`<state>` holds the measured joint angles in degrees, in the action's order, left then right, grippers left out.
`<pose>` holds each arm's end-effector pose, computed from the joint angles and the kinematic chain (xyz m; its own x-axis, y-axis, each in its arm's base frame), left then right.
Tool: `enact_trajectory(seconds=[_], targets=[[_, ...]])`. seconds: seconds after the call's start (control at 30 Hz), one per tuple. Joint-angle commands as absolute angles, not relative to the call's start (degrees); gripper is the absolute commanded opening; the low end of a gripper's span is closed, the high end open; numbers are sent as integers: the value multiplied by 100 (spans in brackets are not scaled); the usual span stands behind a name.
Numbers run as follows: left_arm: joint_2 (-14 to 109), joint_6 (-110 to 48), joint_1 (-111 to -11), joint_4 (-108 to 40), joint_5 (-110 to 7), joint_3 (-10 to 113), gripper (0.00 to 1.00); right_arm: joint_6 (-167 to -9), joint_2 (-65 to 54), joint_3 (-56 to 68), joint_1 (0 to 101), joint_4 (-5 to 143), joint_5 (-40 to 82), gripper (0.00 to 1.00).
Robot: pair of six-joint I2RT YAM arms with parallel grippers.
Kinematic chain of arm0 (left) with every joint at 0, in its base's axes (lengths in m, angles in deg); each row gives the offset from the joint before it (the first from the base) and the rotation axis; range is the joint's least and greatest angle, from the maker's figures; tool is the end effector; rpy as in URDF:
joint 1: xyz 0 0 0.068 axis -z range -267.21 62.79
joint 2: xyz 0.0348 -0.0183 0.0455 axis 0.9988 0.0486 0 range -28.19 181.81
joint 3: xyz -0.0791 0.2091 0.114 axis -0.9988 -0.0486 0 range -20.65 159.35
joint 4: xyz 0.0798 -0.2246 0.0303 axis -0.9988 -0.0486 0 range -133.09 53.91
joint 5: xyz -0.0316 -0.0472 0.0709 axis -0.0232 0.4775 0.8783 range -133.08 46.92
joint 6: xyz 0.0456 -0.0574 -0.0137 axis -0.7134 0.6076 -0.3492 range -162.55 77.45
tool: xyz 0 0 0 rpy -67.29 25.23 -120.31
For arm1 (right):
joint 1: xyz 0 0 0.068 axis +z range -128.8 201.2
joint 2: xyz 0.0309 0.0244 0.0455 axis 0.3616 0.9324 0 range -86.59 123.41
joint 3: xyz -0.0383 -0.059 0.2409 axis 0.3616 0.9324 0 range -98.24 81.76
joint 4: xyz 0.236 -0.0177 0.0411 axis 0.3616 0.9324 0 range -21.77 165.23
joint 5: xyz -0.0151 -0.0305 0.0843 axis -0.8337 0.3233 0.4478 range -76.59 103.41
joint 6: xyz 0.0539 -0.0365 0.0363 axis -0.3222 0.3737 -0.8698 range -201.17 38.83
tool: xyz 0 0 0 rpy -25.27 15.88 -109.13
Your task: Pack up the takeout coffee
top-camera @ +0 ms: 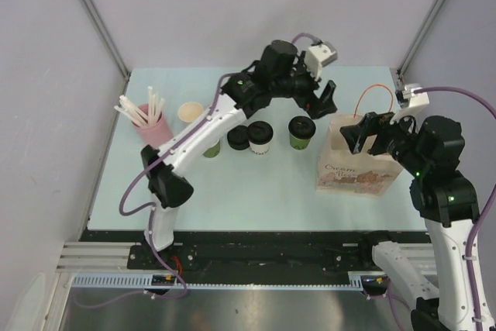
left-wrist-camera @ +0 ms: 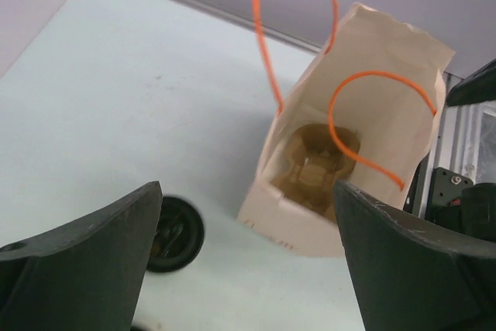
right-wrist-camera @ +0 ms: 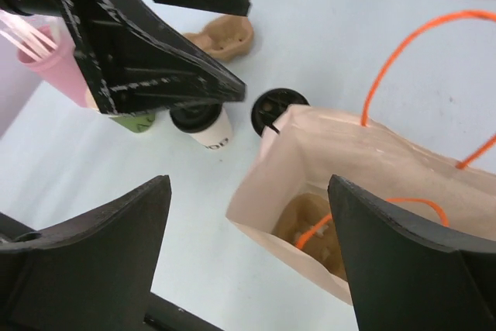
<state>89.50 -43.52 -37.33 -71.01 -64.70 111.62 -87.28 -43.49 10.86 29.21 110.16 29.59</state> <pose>0.2761 -0.3637 0.3952 -0.2080 0.2713 -0.9397 0.9372 0.3302 -0.1121 0.1385 0.0371 0.4023 -0.2830 0.0635 -0.9570 -0.3735 0.9118 0.1709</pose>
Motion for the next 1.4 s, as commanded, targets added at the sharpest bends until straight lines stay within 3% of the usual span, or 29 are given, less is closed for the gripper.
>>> enact_trajectory(seconds=[0.0, 0.23, 0.37, 0.43, 0.57, 0.93, 1.17, 1.37], targets=[[7747, -4632, -4098, -7414, -6260, 10768, 96, -9066, -4001, 600, 3130, 10892, 3117, 85], [6534, -4650, -4721, -7582, -5811, 9160, 96, -10085, -3088, -15, 4534, 11094, 1151, 66], [5954, -4703, -5318, -7617, -5784, 8448, 97, -10156, -1686, -901, 6220, 12024, -1332, 66], [5647, -4843, -5460, -7617, -5863, 8026, 97, -10130, -1155, -1578, 6750, 12428, -1611, 68], [5356, -5046, -5654, -7643, -5706, 7586, 97, -10007, 13, -2212, 6734, 12527, -1656, 69], [5048, -5292, -5891, -7688, -5520, 6926, 97, -9769, 1535, -2459, 5759, 12096, -540, 53], [5021, -5266, -5900, -7696, -5758, 6786, 97, -9734, 2274, -2643, 5460, 12105, -223, 50], [5003, -5274, -5900, -7696, -5846, 6777, 97, -9831, 2468, -2547, 5380, 12061, -232, 38]])
